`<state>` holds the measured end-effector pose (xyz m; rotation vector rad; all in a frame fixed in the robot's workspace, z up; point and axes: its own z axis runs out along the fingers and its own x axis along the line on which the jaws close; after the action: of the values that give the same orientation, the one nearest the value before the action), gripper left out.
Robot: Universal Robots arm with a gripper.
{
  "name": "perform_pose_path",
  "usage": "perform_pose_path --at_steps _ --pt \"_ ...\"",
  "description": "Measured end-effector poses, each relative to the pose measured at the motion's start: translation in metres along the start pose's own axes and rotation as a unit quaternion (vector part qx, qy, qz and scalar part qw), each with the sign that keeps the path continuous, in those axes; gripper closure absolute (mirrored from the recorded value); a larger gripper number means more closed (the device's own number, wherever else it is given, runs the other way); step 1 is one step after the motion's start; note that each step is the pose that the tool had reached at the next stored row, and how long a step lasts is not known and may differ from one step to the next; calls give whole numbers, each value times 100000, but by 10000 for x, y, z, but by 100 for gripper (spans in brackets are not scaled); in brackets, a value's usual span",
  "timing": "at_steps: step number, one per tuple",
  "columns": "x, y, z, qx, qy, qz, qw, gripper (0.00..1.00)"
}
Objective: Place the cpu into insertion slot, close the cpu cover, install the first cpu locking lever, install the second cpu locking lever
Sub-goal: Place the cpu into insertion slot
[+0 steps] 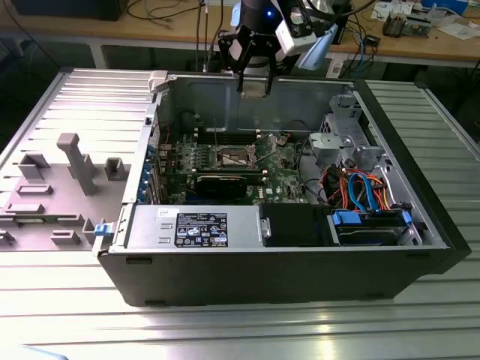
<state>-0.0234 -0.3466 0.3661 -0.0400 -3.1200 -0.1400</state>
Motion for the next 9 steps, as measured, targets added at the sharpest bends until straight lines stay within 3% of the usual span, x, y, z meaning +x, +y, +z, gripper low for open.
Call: perform_pose_path --at_steps 9 --pt "0 -3 0 -4 -21 220 100000 46"
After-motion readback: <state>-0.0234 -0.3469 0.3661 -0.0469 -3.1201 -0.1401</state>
